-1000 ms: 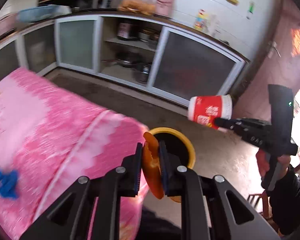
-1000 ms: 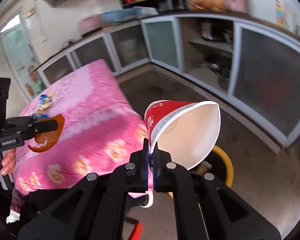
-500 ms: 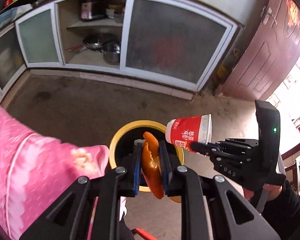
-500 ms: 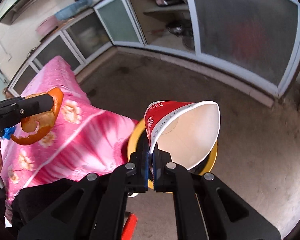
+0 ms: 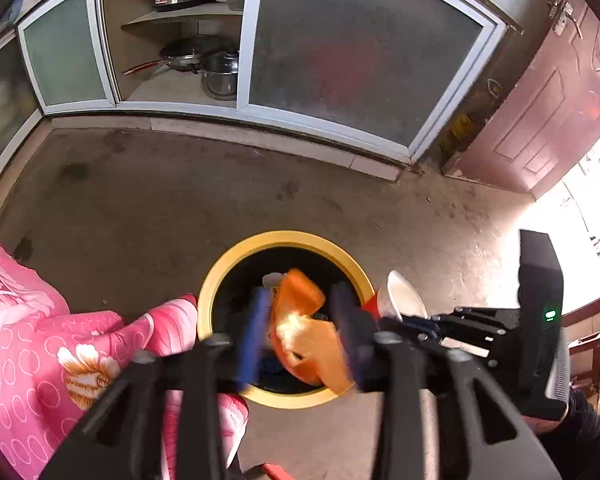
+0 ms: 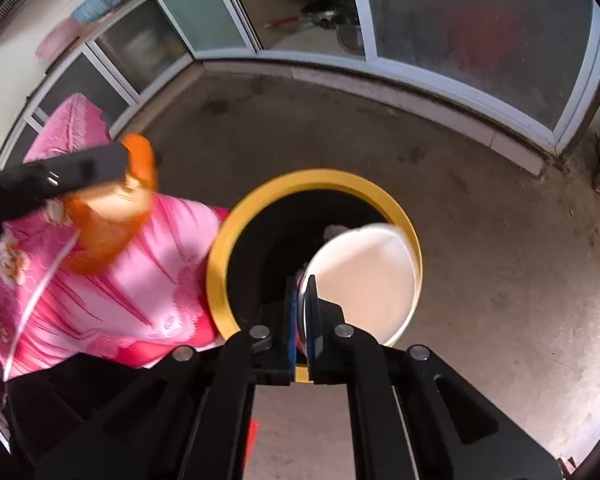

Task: Collect trash
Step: 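Swing both open tools back over the remaining trash on the bed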

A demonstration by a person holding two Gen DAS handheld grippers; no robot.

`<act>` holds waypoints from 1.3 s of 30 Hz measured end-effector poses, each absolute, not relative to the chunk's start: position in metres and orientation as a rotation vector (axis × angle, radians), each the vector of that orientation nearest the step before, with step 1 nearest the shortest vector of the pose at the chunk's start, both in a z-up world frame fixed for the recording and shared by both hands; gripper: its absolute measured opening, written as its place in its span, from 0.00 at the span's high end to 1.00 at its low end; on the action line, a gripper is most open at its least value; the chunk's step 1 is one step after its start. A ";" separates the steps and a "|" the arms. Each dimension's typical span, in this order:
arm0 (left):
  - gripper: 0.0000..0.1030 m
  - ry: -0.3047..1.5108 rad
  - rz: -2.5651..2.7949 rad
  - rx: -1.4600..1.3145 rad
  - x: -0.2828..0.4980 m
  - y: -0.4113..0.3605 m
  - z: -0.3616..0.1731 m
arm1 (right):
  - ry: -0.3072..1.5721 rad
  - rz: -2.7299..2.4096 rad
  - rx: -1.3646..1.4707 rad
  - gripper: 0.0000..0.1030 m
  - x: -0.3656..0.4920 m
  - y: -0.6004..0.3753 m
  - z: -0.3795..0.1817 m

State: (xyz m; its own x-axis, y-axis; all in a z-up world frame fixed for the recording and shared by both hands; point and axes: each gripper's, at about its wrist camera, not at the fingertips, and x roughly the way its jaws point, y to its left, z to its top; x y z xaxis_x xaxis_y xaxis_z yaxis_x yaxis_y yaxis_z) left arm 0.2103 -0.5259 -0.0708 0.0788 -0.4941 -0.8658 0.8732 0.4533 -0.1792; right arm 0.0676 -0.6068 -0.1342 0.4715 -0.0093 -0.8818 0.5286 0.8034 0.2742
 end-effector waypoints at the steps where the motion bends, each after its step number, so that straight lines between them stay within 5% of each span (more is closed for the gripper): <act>1: 0.22 1.047 -1.061 0.422 0.212 -0.524 -0.068 | 1.054 -0.371 0.555 0.93 0.067 -0.608 -0.138; 4: 0.11 1.029 -1.052 0.338 0.216 -0.515 -0.057 | 1.047 -0.402 0.556 0.57 0.060 -0.611 -0.141; 5: 0.10 1.027 -1.047 0.332 0.217 -0.513 -0.055 | 1.020 -0.412 0.577 0.31 0.054 -0.614 -0.139; 6: 0.09 1.017 -1.034 0.334 0.217 -0.510 -0.051 | 0.998 -0.423 0.596 0.28 0.048 -0.616 -0.138; 18: 0.08 0.837 -1.011 0.144 0.220 -0.405 0.049 | 0.754 -0.381 0.465 0.28 0.014 -0.578 -0.046; 28: 0.08 0.668 -0.705 0.161 0.245 -0.184 0.107 | 0.585 0.038 0.224 0.25 0.067 -0.432 0.049; 39: 0.08 0.701 -0.282 0.128 0.306 0.010 0.121 | 0.569 0.385 0.042 0.12 0.183 -0.273 0.078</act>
State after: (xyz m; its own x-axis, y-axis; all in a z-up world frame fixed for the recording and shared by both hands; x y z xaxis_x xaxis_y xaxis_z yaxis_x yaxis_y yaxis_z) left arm 0.3058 0.0099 0.1213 0.7281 -0.2126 -0.6517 0.2979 0.9543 0.0215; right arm 0.1834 -0.2733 0.0778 0.7729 0.3670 -0.5176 -0.3439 0.9278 0.1444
